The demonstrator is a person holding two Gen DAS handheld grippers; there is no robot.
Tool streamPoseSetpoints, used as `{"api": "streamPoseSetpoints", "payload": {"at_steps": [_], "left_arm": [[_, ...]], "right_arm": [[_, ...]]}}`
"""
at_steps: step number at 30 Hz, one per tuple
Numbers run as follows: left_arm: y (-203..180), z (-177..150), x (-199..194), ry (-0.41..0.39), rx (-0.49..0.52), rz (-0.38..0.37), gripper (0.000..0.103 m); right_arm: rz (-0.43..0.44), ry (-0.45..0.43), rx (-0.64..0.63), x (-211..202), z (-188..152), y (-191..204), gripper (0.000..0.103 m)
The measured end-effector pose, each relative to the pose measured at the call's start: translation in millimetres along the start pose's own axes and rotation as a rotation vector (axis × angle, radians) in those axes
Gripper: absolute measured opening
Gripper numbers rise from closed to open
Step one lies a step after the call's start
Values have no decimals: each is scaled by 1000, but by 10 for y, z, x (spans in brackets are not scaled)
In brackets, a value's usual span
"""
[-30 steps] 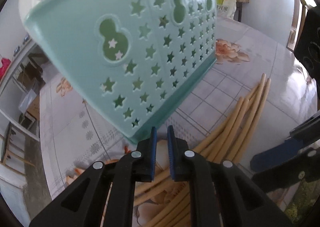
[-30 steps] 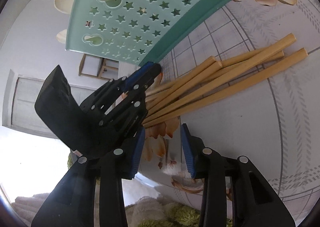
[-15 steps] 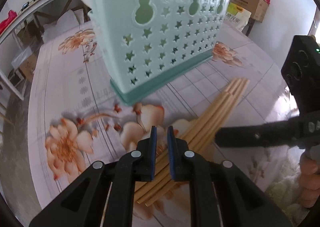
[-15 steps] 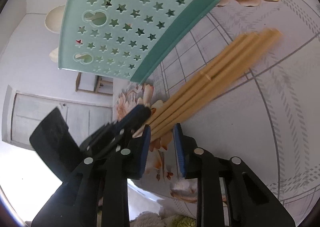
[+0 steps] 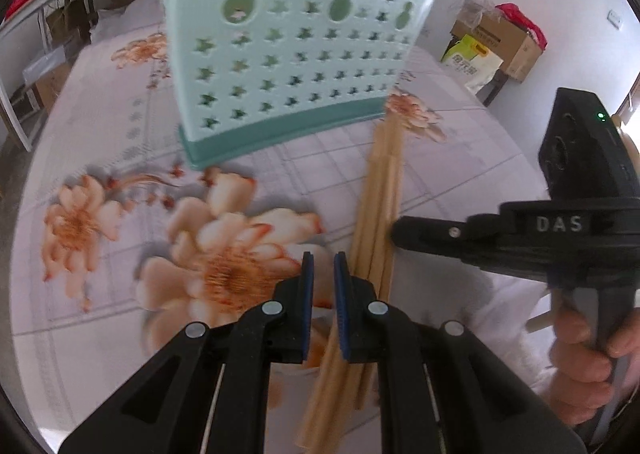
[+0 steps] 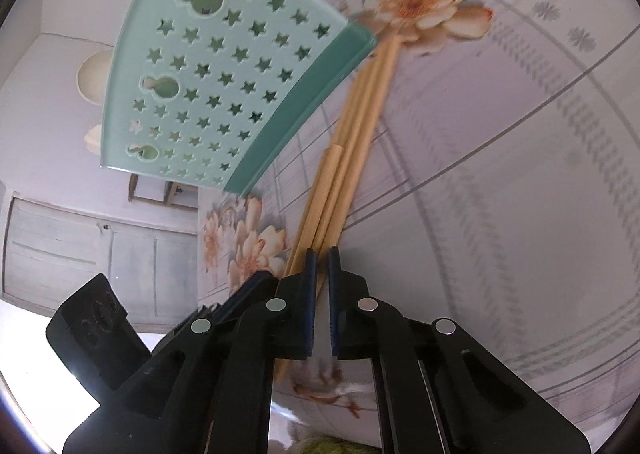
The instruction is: Organize utensils
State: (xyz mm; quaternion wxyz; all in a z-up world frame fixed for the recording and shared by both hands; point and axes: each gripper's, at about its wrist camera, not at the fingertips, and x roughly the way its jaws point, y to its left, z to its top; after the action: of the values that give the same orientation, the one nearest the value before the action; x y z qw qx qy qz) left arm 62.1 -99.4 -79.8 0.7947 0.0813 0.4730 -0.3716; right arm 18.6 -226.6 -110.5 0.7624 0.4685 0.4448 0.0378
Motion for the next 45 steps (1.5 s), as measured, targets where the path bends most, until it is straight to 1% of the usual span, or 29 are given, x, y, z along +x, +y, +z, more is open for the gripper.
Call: {"api": "streamPoseSetpoints", "payload": {"at_steps": [1,4,7,8,12,14,15,16,18,26,31,34,36,37,38,39,40,41,42,45], "left_arm": [[-27,7,12,2,-6,-6,7],[-121,27,59,7,-31,-26,7],[-191,52,114,17,-69,-78,7],[-216,55,144,27,-84,-109,7],[-293,81,202,27,-119,-129,7],[-323,91,237,32,-153,-151,7],[-340,90,260,44,-173,-178,7],[-355,81,263,49,-181,-189,7],[-414,44,244,48,-166,-180,7],[-382,-158,110,82,-178,-201,7],[-384,-324,-11,114,-161,-203,7],[-385,-400,-68,128,-155,-209,7],[-383,-431,-81,132,-153,-215,8],[-378,-449,-93,133,-156,-220,9],[-369,-458,-94,134,-159,-222,9],[-357,-472,-102,131,-166,-224,9],[-346,-470,-102,129,-172,-226,9],[-334,-473,-106,125,-177,-228,9],[-320,-474,-103,121,-184,-230,9],[-283,-460,-103,103,-199,-231,9]], "right_arm": [[-5,-2,-8,-17,16,-18,3],[-26,-5,-34,-46,90,-41,3],[-40,2,-60,-129,199,-137,4],[-36,11,-63,-248,215,-196,4],[-40,21,-66,-389,316,-318,4],[-44,39,-88,-418,368,-345,4],[-42,52,-97,-431,391,-363,4],[-40,64,-103,-455,422,-375,4],[-48,83,-129,-436,453,-341,4],[-21,159,-183,-350,286,-265,4],[-6,193,-199,-315,160,-239,4],[0,206,-203,-323,9,-231,4],[-12,200,-213,-353,-102,-163,4],[-22,189,-222,-326,-103,-139,4],[-27,179,-225,-367,-91,-151,7],[-29,169,-222,-415,-96,-175,13],[-25,153,-213,-472,-89,-202,17],[-16,133,-205,-535,-79,-233,25],[-11,118,-199,-641,-161,-206,31],[-1,98,-191,-770,-159,-266,37]]}}
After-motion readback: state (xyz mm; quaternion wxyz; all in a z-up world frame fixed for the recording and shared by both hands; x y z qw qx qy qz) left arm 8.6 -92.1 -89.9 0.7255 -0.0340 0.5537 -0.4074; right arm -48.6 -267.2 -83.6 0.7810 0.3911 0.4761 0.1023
